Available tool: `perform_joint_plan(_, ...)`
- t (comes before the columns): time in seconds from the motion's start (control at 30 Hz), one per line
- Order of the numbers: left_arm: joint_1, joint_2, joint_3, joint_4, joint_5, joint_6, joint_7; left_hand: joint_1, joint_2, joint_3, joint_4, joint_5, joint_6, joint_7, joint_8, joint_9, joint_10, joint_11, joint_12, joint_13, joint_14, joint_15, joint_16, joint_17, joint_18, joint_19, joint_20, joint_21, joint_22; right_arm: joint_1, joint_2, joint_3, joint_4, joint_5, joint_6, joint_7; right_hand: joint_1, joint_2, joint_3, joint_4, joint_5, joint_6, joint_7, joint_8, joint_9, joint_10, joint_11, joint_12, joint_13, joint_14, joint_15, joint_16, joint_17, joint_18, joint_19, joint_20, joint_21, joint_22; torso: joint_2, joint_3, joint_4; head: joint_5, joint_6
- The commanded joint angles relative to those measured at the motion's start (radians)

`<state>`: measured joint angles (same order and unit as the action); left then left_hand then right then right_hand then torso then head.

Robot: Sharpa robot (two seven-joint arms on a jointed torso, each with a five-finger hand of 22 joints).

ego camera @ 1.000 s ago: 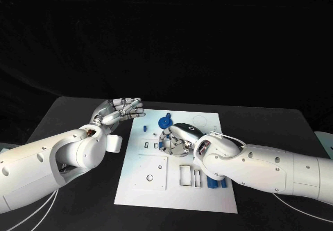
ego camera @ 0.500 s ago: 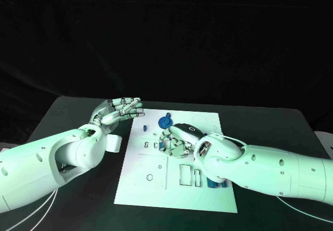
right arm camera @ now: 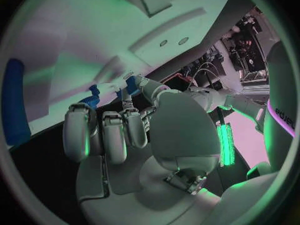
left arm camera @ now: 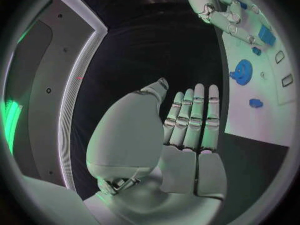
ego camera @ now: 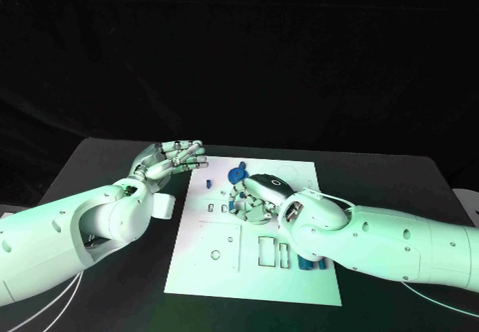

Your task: Assemble the parts on the task board

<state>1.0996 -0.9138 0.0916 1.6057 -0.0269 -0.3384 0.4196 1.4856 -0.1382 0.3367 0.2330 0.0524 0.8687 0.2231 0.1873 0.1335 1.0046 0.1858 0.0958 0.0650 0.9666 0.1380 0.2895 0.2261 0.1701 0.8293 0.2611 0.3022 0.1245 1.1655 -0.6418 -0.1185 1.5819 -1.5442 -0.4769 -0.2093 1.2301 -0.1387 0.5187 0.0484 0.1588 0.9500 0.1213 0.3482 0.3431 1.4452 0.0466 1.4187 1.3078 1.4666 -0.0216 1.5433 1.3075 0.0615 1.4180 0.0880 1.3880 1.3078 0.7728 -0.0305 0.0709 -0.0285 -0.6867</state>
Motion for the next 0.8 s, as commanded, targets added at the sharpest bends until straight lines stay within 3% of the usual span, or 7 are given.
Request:
perform_joint_plan(0.03,0.000,0.001,0.000,0.003,0.003,0.019,0.003,-0.012,-0.001,0.002,-0.004,0.000,-0.004,0.024,-0.004,-0.001,-0.001,0.005,-0.005,0.001,0.000,0.007,-0.004,0.001,0.013,0.007,0.003,-0.002,-0.001,0.002,0.004,0.000,-0.003,-0.040,0.016,-0.042,-0.004,0.009,0.004,0.000,0.003,0.007,0.001,0.003,0.002,0.003,-0.004,0.005,0.096,0.082,-0.003,0.002,0.158,-0.004,0.007,-0.003,0.002,0.048,0.000,-0.0001,0.0005,-0.001,0.000)
perform_joint_plan(0.8,0.000,0.002,0.000,0.001,0.002,0.020,0.002,-0.013,-0.002,0.003,-0.005,0.000,-0.004,0.023,-0.005,-0.001,-0.001,0.005,-0.007,0.001,-0.001,0.007,-0.006,0.002,0.013,0.006,0.003,-0.002,-0.001,0.006,0.028,0.000,-0.024,-0.033,0.067,-0.050,-0.010,0.005,0.001,0.002,0.003,0.008,0.001,0.004,0.002,0.002,-0.005,0.004,0.095,0.081,-0.003,0.001,0.153,-0.004,0.005,-0.004,-0.001,0.045,0.000,0.0004,0.0003,0.000,-0.007)
